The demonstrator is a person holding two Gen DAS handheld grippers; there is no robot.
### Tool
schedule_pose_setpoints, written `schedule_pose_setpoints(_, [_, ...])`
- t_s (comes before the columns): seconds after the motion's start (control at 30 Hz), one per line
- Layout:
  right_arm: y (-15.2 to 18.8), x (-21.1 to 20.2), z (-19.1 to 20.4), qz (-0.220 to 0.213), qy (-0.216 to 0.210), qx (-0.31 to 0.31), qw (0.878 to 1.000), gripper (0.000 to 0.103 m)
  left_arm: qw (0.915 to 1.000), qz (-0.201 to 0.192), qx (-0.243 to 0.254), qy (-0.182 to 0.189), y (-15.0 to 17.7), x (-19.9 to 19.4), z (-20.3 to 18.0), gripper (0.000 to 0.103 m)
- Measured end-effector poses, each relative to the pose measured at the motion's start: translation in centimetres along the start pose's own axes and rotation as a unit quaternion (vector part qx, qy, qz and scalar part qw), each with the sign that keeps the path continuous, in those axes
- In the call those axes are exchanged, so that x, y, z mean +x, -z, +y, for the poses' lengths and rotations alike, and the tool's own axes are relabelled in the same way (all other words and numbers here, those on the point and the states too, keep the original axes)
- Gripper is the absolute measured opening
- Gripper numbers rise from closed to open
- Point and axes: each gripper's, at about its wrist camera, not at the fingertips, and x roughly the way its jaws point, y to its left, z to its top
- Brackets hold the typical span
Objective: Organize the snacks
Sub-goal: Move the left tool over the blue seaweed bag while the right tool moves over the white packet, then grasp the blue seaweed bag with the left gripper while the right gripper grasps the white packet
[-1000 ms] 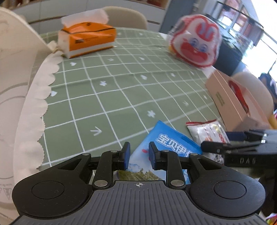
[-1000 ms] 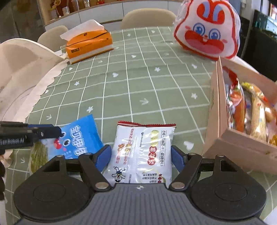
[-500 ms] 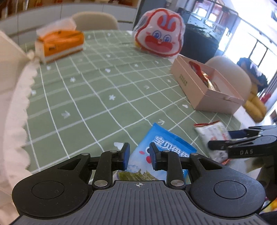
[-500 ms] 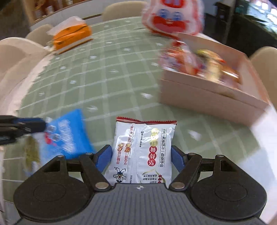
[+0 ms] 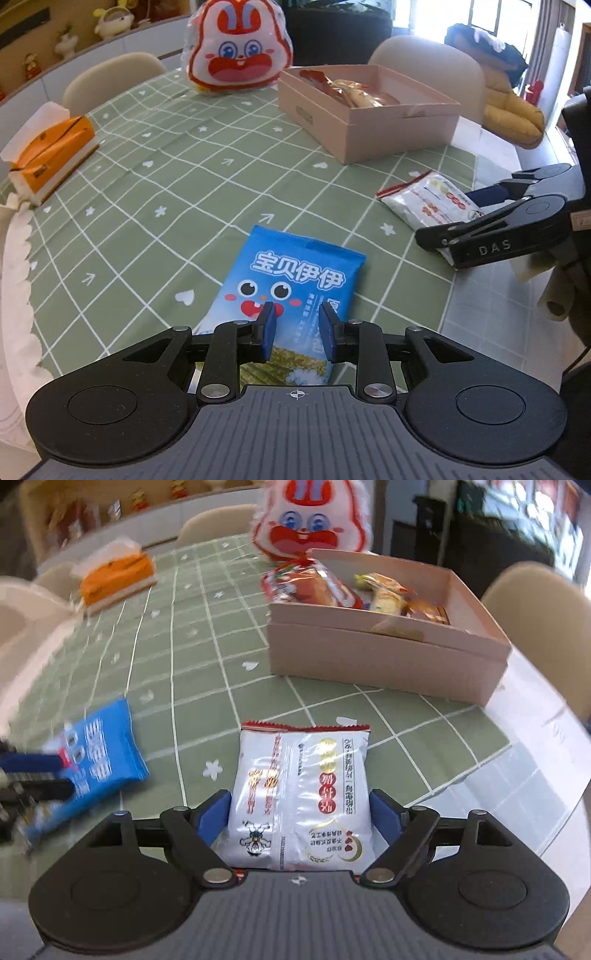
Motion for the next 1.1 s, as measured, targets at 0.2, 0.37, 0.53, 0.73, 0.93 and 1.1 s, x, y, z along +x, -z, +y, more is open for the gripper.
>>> schedule_pose_setpoints(0.2, [0.6, -0.1, -0.3, -0.01, -0.004, 0.01, 1.0, 0.088, 0.9994, 0.002, 0.03, 0.016, 0.0, 0.0, -0.9, 0.029])
schedule_pose_setpoints(0.37, [1.0, -0.3, -0.2, -0.021, -0.001, 0.012, 1.0, 0.089, 0.9991, 0.014, 0.019, 0.034, -0.5, 0.3, -0.7, 0.03])
schedule_pose_setpoints(0.53, [1.3, -0.5, -0.2, -0.026, 0.001, 0.014, 1.0, 0.091, 0.9986, 0.015, 0.01, 0.049, -0.5, 0.4, -0.4, 0.036])
schedule_pose_setpoints(0.73, [0.3, -1.1, -0.5, 0.001, -0.009, 0.006, 1.0, 0.088, 0.9991, -0.001, -0.042, -0.004, -0.3, 0.6, 2.4, 0.035])
schedule_pose_setpoints(0.93, [-0.2, -2.5, -0.5, -0.016, -0.012, 0.001, 1.0, 0.088, 0.9983, -0.013, -0.052, 0.022, 0.0, -0.8, 3.0, 0.035])
schedule_pose_setpoints(1.1, [0.6, -2.0, -1.2, 0.0, -0.01, 0.017, 1.0, 0.088, 0.9955, 0.002, 0.062, 0.072, 0.4, -1.7, -0.2, 0.035])
